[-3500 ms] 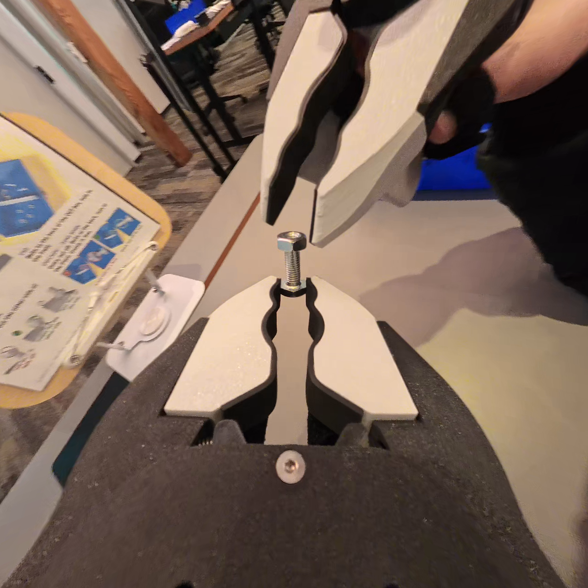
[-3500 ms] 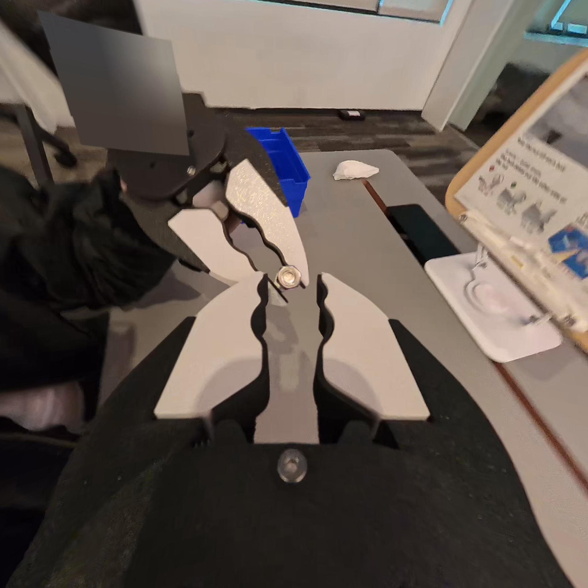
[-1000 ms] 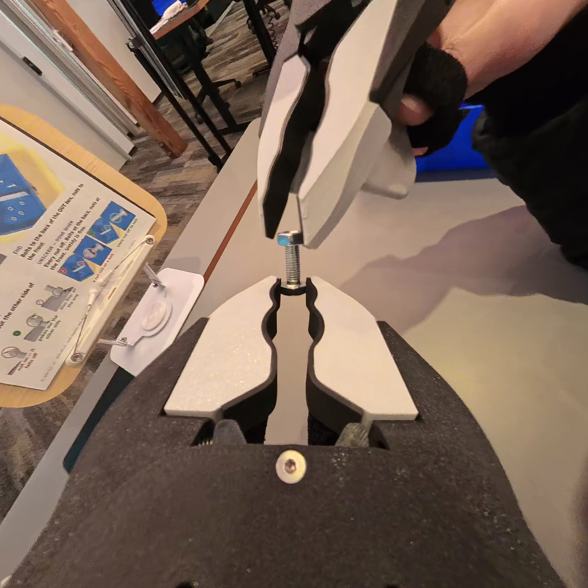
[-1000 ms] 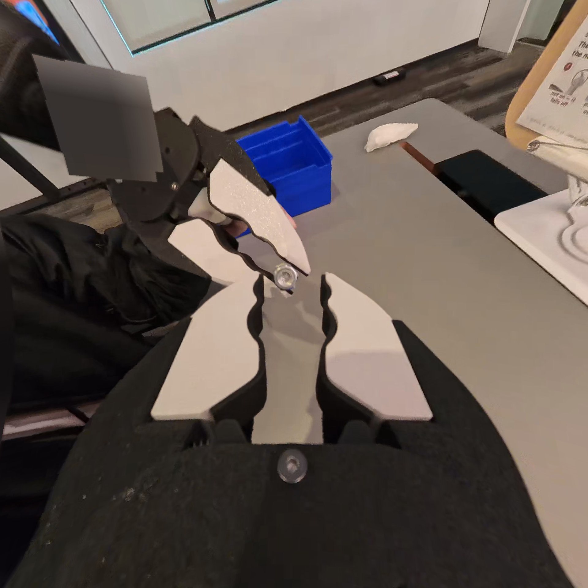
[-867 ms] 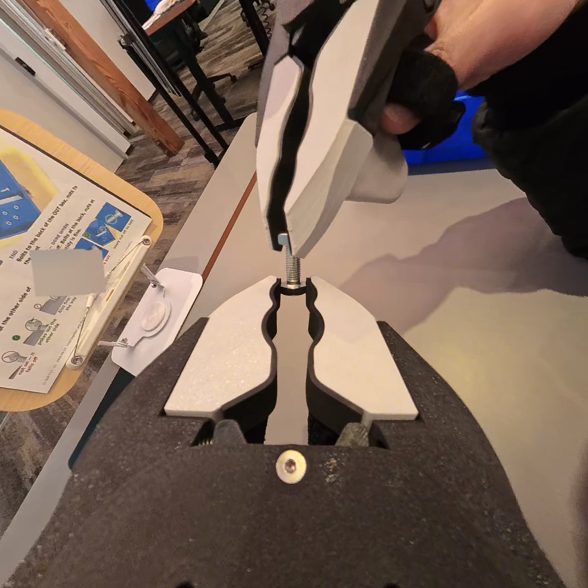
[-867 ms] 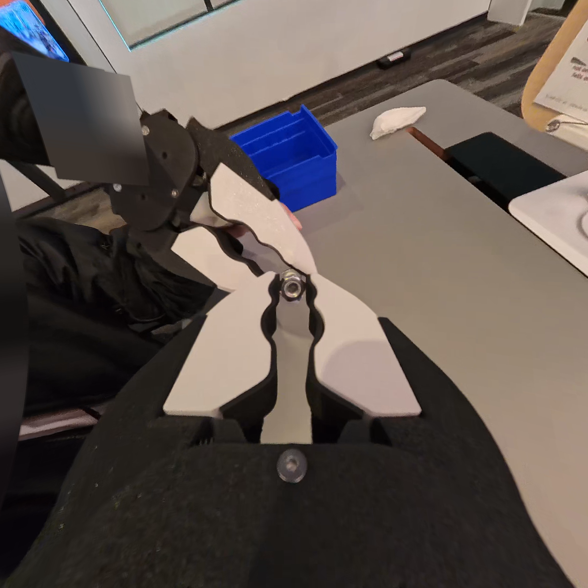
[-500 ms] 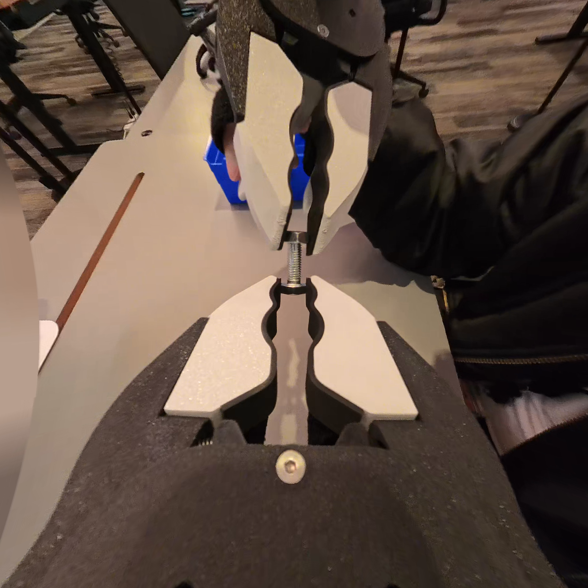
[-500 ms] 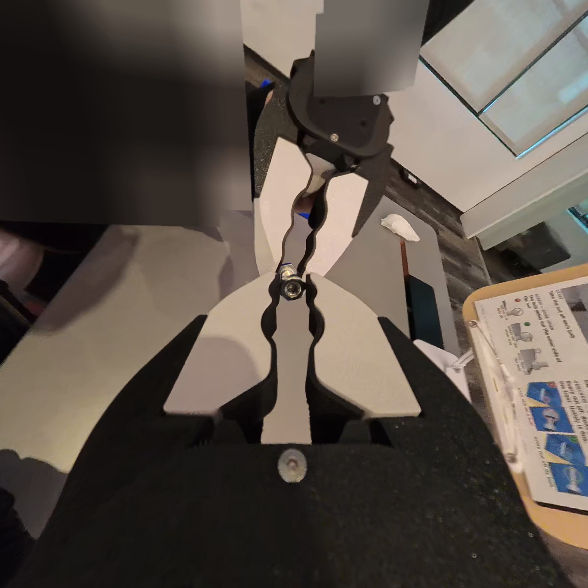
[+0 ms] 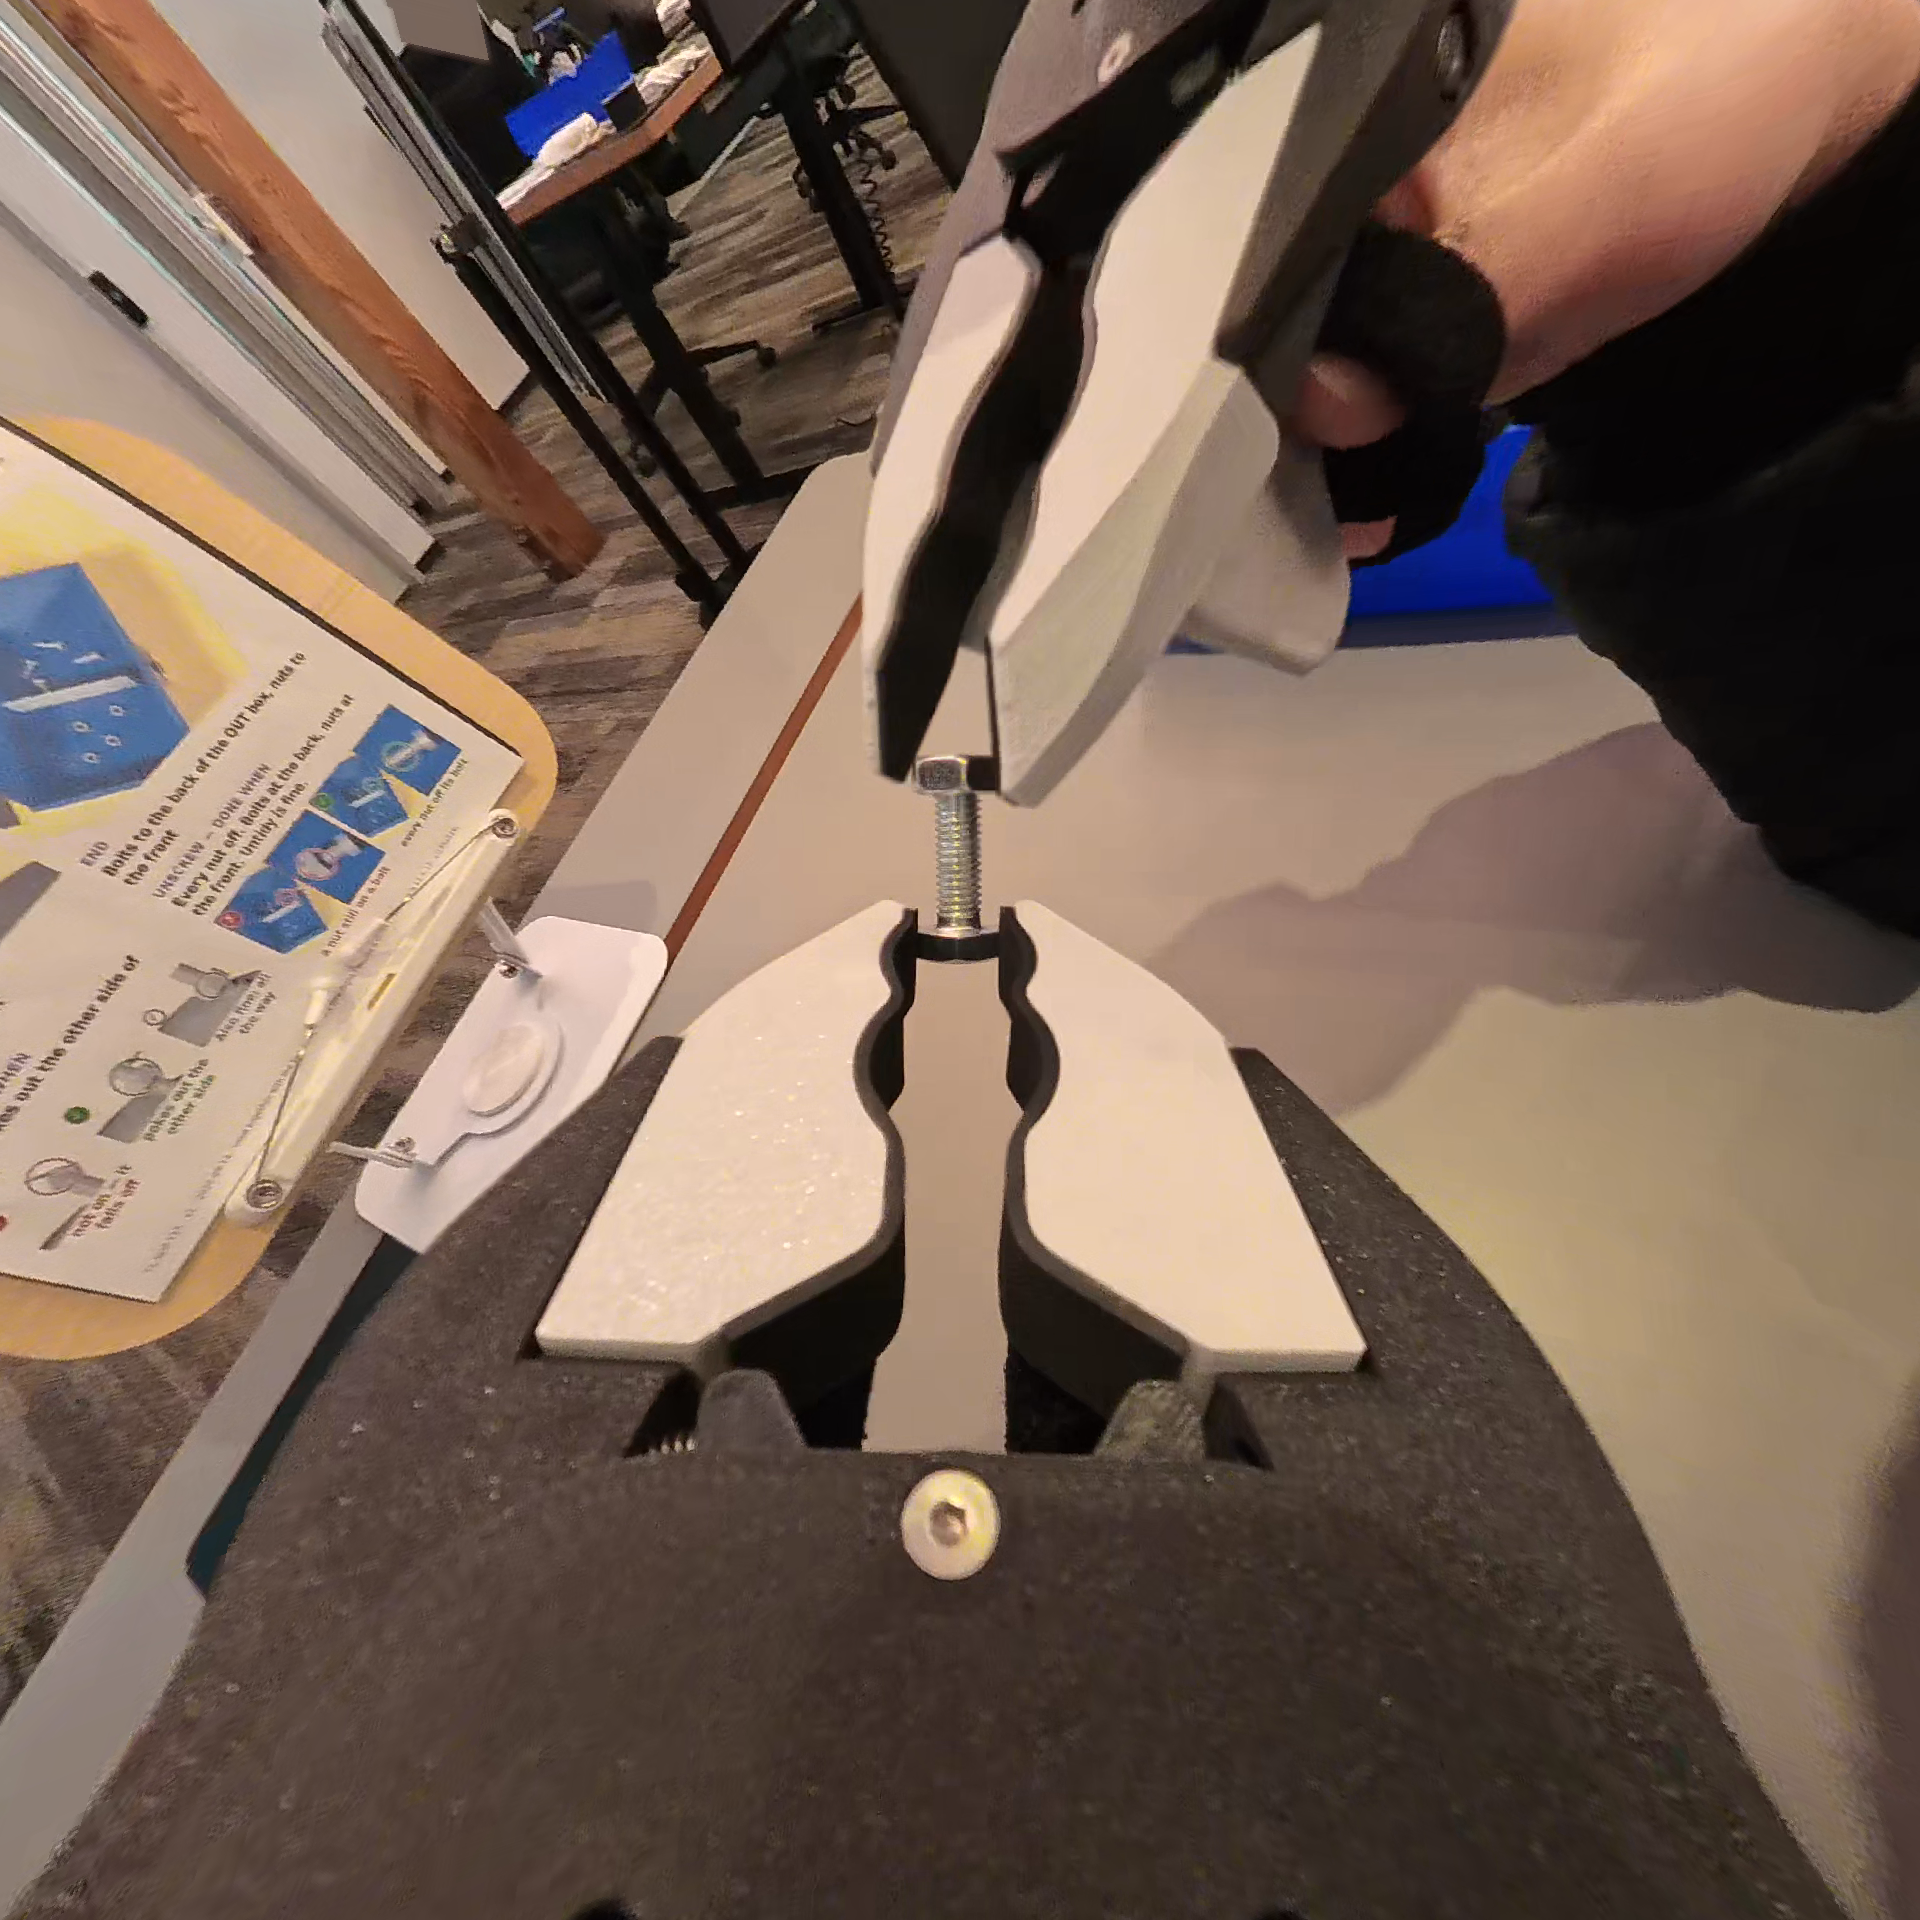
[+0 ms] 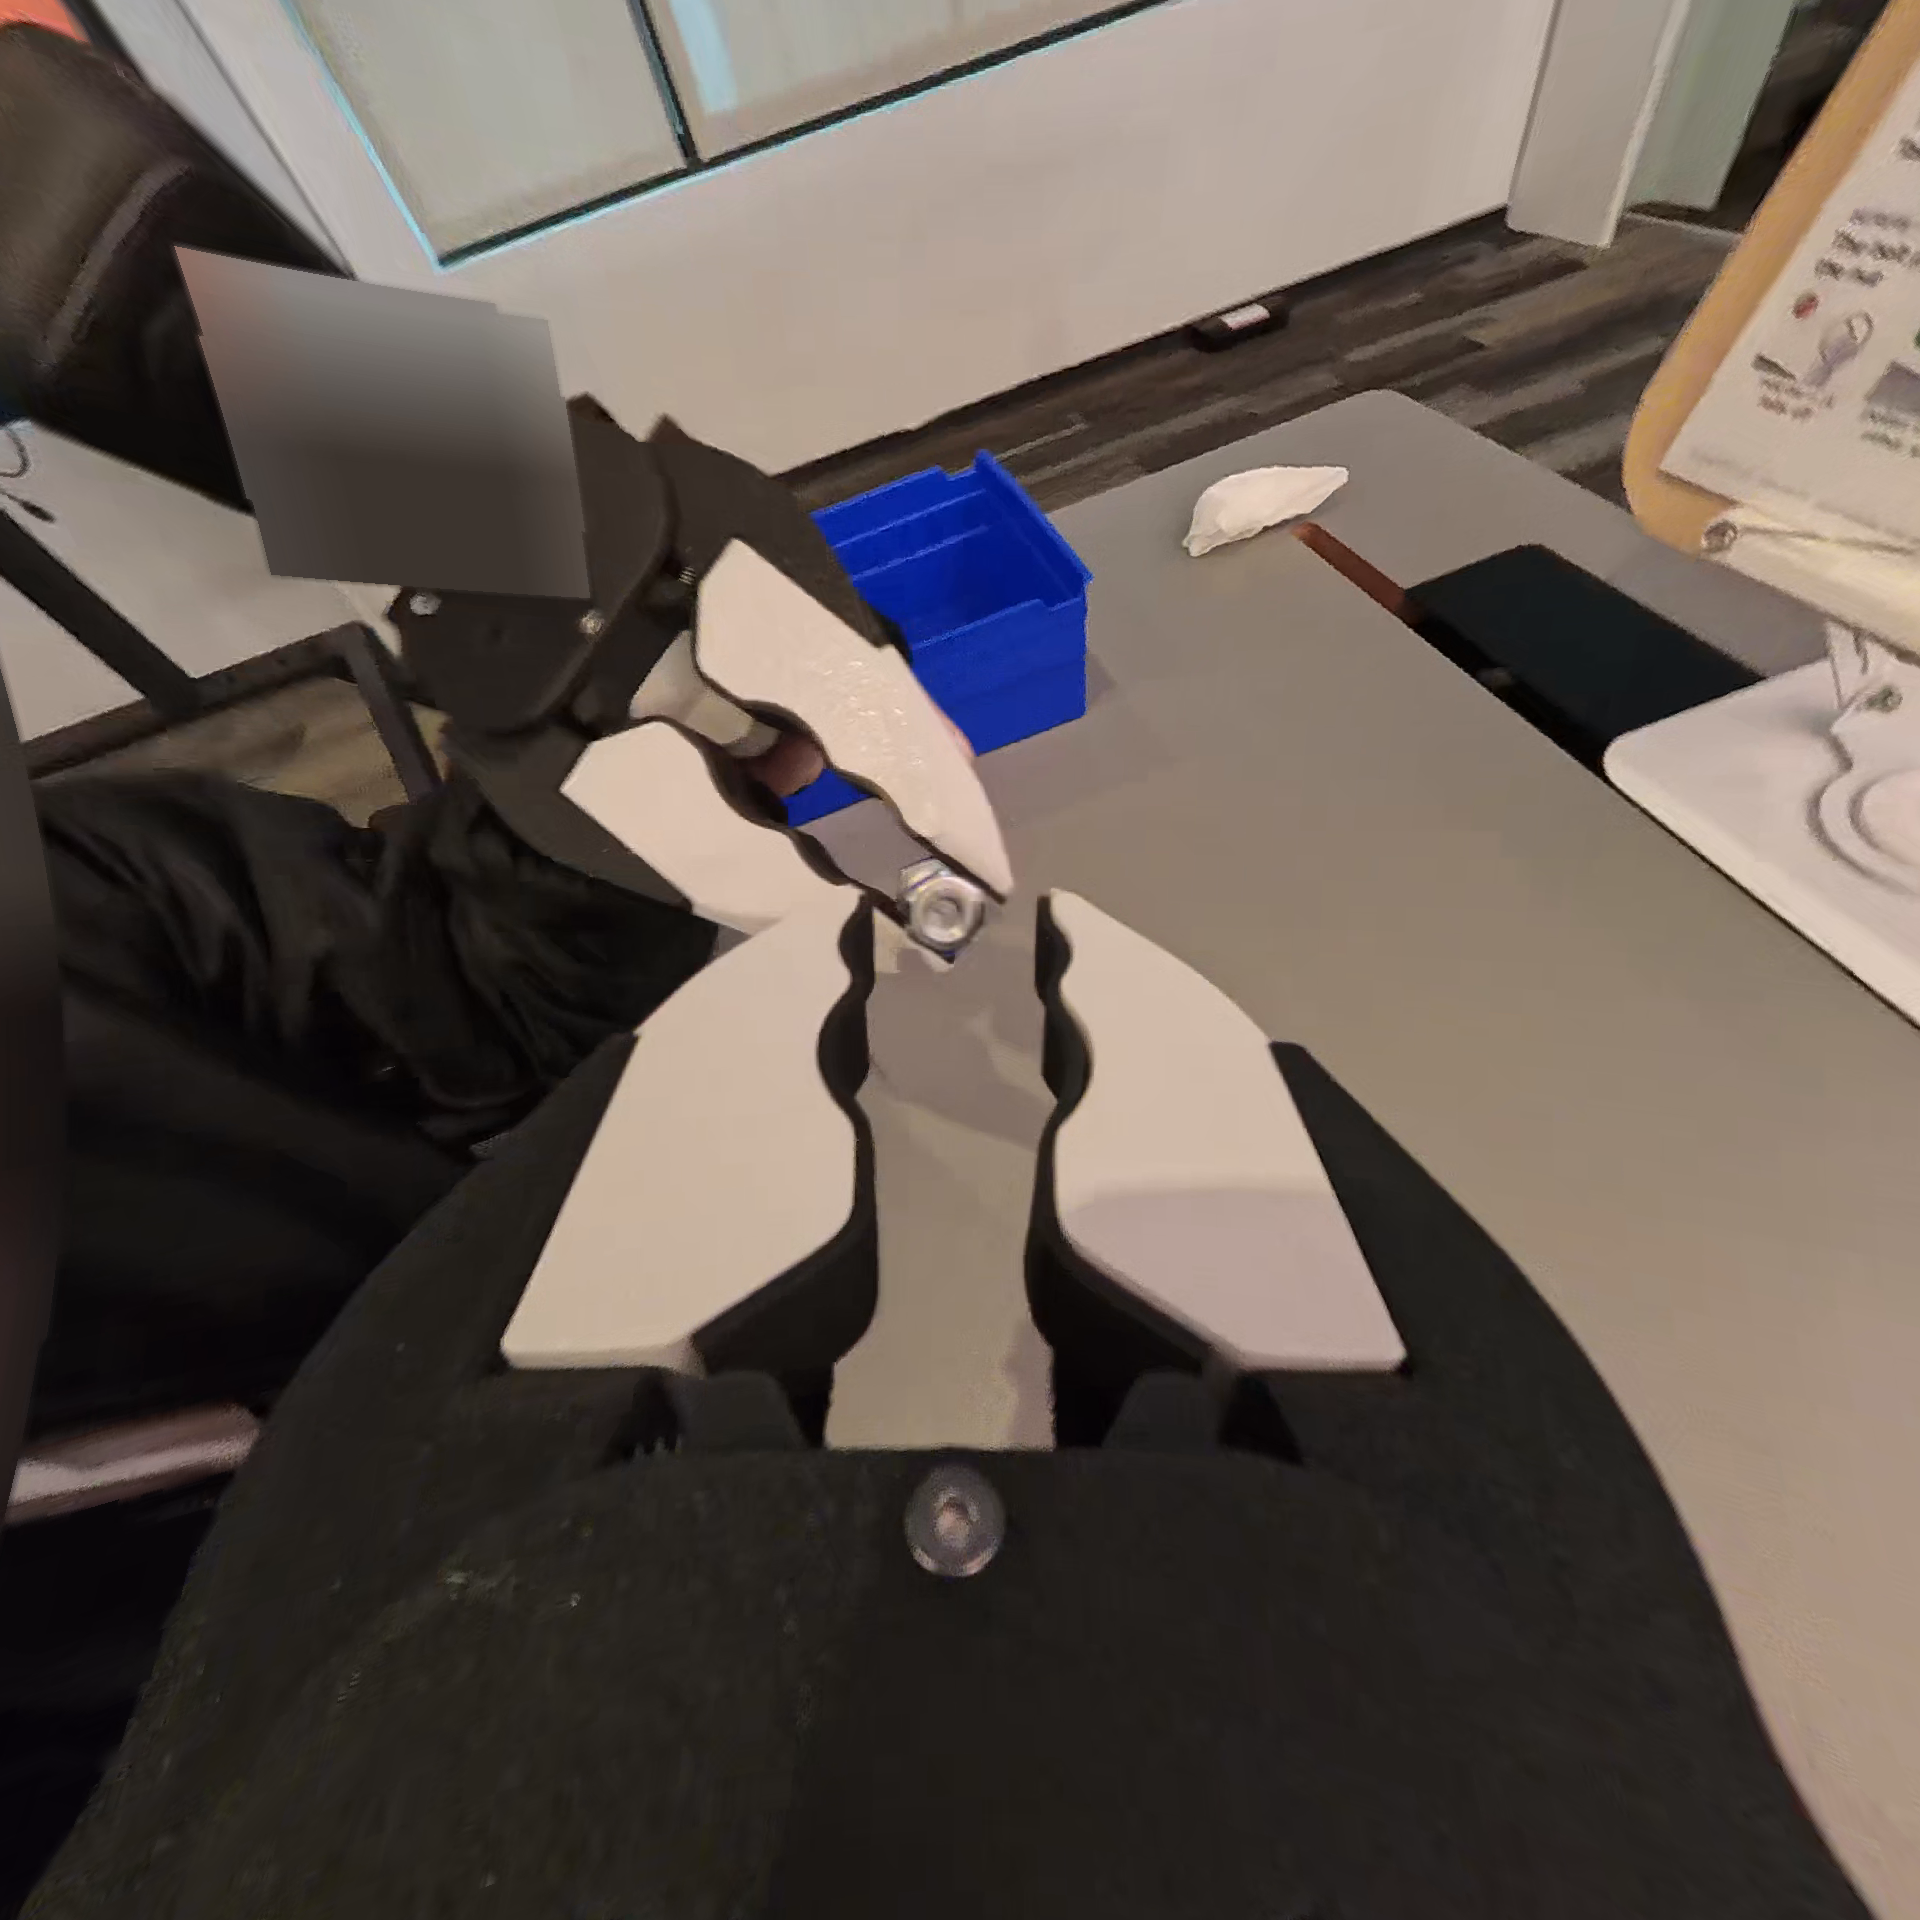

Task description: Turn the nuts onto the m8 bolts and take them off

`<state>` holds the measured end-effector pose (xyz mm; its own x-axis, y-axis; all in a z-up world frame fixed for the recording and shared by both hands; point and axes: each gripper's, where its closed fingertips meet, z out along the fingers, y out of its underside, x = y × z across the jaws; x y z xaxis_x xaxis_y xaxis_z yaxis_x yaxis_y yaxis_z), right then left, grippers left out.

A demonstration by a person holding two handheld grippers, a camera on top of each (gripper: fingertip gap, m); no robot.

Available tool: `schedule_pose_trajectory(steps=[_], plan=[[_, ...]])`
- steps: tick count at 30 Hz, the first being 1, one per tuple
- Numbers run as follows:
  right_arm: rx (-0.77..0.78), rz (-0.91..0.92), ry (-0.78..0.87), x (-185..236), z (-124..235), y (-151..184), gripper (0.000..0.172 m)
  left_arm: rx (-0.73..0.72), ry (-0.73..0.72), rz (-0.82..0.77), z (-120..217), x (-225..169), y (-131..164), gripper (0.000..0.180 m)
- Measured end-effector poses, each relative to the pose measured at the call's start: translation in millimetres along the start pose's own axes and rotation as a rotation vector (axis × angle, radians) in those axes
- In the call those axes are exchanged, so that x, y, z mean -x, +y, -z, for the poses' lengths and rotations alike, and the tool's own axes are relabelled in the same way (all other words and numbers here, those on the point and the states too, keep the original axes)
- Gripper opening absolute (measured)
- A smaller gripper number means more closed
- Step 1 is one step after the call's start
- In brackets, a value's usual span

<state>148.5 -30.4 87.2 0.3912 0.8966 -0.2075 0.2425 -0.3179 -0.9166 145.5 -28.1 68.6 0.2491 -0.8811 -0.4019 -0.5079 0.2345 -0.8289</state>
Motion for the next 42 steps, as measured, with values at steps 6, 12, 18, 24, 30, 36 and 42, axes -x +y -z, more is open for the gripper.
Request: schedule_pose_trajectory(steps=[6, 12, 18, 24, 30, 36, 42], plan=[[0.067, 0.111, -0.020, 8.3, -3.3, 6.6, 0.014, -0.008, 0.039, 0.006, 1.3, -6.0, -1.6, 0.015], [0.081, 0.789, -0.120, 39.0, 3.7, 25.4, 0.014, -0.042, 0.375, 0.070, 15.6, -47.0, -3.1, 0.015], [0.025, 0.906, -0.160, 52.0, 8.2, 25.5, 0.014, -0.094, 0.506, 0.121, 24.1, -59.2, -10.3, 0.015], [-0.032, 0.596, -0.038, 24.1, 7.0, 1.5, 0.031, -0.036, 0.213, 0.076, 10.6, -20.3, -0.9, 0.015], [-0.104, 0.072, -0.076, 6.2, 6.3, -15.3, 0.019, -0.003, -0.039, 0.011, 7.0, 10.3, 1.2, 0.015], [-0.105, -0.141, -0.063, -6.1, -3.3, -11.7, 0.030, 0.017, -0.096, -0.029, 3.8, 13.7, 2.0, 0.015], [-0.083, -0.253, -0.096, -8.2, -7.8, -7.0, 0.027, 0.034, -0.135, -0.073, 0.8, 12.8, 1.3, 0.015]])
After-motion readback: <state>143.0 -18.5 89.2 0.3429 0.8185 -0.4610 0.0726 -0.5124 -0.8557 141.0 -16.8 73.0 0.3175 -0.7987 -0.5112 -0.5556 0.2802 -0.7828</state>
